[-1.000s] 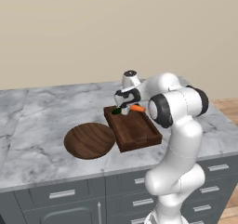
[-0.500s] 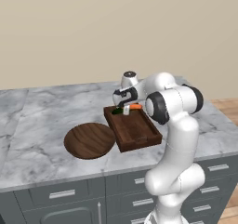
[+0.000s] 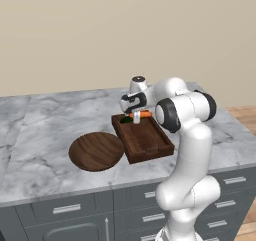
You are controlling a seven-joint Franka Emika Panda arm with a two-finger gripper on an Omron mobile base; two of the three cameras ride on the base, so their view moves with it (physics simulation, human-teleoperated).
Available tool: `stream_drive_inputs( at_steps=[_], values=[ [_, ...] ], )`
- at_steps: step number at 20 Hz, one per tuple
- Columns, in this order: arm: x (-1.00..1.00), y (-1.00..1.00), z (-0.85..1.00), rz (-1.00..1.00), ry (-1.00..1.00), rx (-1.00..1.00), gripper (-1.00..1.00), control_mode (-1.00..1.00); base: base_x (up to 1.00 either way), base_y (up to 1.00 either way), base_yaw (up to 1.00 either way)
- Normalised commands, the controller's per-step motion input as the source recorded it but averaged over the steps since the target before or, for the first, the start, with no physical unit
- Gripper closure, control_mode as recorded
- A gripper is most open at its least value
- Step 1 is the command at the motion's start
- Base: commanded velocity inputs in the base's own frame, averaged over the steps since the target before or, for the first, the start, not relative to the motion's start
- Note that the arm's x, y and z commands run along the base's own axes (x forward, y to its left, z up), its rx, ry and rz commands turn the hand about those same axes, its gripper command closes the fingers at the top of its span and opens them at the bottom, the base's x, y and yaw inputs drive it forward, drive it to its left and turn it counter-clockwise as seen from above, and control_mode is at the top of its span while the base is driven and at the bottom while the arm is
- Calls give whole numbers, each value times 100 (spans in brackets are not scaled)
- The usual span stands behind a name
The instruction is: Place the two vegetables and bowl onto the tray for setting up a vegetable dip station.
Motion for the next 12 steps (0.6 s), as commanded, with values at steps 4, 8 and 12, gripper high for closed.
stream_drive_inputs(
  at_steps=[4, 8, 12],
  values=[
    [0, 3, -1, 8, 5, 0, 100, -100, 0, 0, 0],
    [0, 0, 0, 3, 0, 0, -100, -100, 0, 0, 0],
    [0, 0, 0, 0, 0, 0, -100, -100, 0, 0, 0]
  ],
)
